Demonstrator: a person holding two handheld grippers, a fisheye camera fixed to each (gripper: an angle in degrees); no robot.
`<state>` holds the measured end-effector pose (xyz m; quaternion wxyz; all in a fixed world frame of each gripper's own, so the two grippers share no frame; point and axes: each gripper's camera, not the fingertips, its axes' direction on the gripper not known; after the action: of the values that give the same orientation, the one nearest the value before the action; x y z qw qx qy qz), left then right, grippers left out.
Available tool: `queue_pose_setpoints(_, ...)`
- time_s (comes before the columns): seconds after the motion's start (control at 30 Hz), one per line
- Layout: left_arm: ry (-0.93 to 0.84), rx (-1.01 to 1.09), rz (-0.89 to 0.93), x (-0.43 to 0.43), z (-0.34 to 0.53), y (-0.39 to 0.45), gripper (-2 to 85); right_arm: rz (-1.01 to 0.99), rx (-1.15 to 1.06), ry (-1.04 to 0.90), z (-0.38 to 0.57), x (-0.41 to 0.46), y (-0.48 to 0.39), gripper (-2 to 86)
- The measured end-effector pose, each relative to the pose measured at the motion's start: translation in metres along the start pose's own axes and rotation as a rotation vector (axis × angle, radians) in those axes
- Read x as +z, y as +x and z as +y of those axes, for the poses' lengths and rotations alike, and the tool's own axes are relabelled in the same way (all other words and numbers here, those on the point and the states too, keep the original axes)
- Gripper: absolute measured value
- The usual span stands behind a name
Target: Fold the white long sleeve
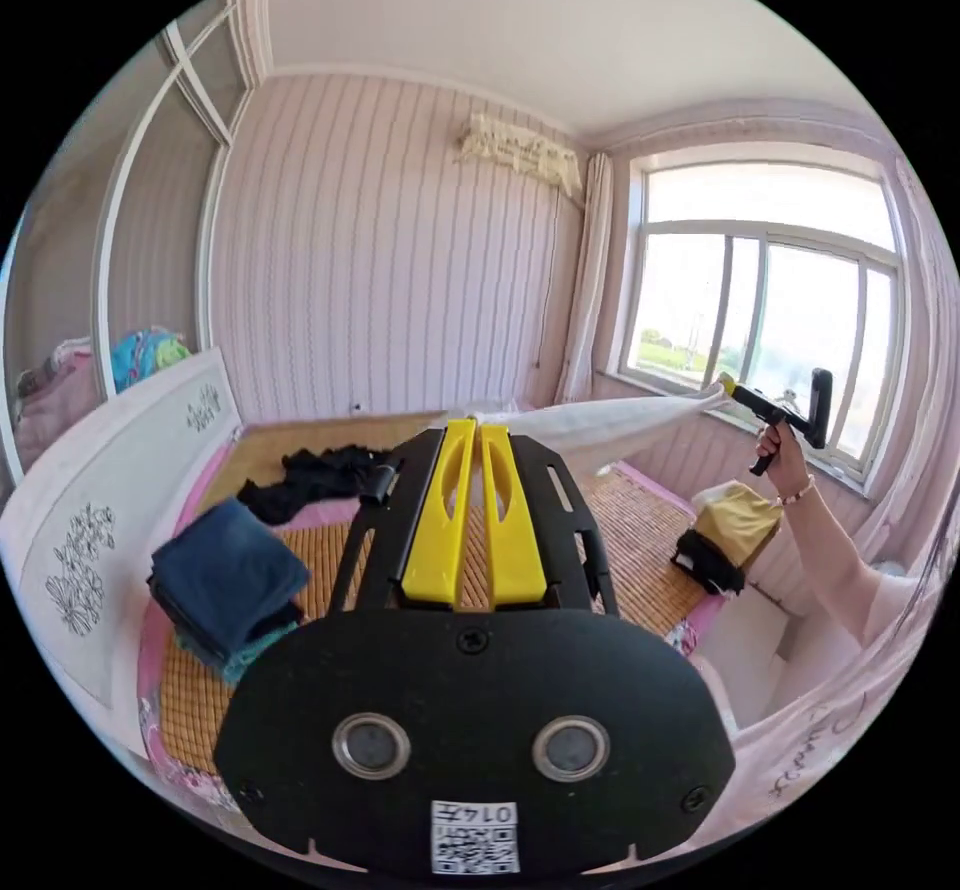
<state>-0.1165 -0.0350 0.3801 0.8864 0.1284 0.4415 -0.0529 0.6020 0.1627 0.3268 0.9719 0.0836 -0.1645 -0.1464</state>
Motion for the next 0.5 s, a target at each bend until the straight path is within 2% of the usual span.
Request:
queue_pose_setpoints(0.13, -0.262, -0.062, 0.037, 0.092, 0.128, -0.033, -1.0, 0.031, 0.139, -0.277, 0.101, 0.083, 0.024, 0.8)
queue_pose_setpoints(0.3, -0.545, -0.271, 0.046, 0.188, 0.298, -0.074, -1.0, -0.067, 0.486, -0.589, 0.219, 0.164, 0.057, 1.0)
queue_pose_setpoints(0.5, -0.753, -0.36, 0.038, 0.218, 0.405, -0.104, -1.0, -0.112, 0.619, -0.743, 0.259, 0.188, 0.067, 1.2)
